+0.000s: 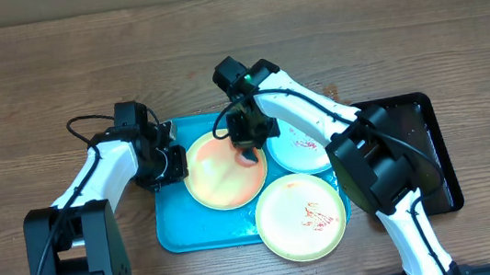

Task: Clean dirty plates on tray and stack at the side
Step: 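Continue scrubbing the yellow plate surface in circles with the right gripper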

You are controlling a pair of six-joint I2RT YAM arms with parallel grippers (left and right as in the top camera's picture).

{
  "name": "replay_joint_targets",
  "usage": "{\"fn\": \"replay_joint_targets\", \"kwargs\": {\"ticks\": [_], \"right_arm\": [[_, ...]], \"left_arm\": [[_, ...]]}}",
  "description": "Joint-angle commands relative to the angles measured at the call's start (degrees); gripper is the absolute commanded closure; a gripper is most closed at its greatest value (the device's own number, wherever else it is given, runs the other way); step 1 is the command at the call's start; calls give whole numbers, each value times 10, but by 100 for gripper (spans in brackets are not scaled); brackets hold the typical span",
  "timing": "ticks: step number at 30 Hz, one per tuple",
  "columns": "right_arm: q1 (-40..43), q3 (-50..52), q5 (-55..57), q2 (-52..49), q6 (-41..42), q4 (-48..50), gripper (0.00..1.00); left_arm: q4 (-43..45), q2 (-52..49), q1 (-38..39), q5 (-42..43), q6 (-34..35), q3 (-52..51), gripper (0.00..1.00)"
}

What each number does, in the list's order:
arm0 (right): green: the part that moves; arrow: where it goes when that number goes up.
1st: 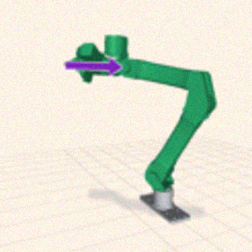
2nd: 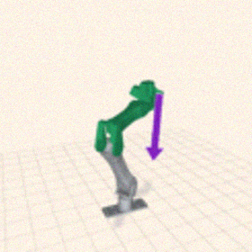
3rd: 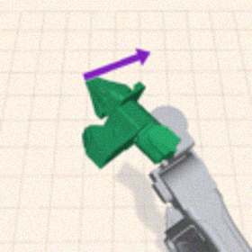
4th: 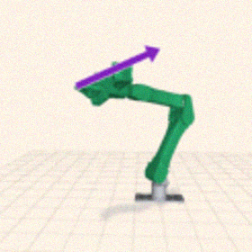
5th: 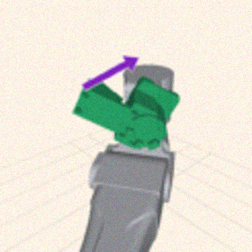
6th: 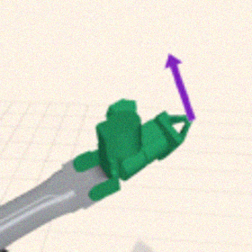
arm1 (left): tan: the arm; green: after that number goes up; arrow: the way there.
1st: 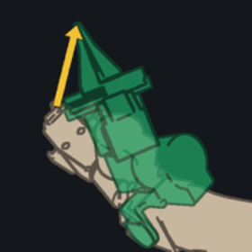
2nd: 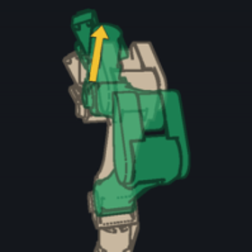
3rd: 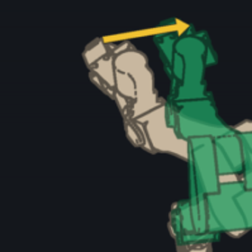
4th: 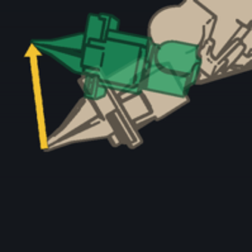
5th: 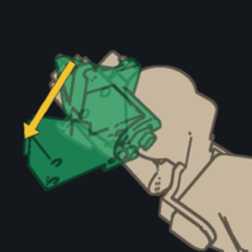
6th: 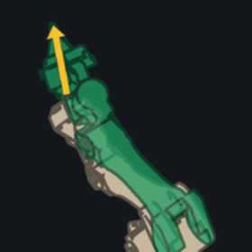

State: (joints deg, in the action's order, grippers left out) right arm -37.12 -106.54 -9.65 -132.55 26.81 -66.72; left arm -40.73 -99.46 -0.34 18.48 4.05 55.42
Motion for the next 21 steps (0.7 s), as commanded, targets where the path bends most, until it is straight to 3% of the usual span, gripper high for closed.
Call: {"fn": "replay_joint_targets", "kwargs": {"ticks": [1, 6, 14, 21], "right_arm": [[-5, 14, 63, -12, -7, -39, 96], [-29, 14, -49, -12, -61, -39, 96], [-73, 15, -203, -12, -58, 0, 96], [-77, 15, -217, -12, -33, 59, 96]], "left_arm": [[-3, -6, -4, -25, -2, -3, 96], [-1, -6, -4, -25, -2, -3, 96], [-2, -6, -4, -25, -1, -3, 96], [-2, -6, -4, -25, 2, -3, 96]]}}
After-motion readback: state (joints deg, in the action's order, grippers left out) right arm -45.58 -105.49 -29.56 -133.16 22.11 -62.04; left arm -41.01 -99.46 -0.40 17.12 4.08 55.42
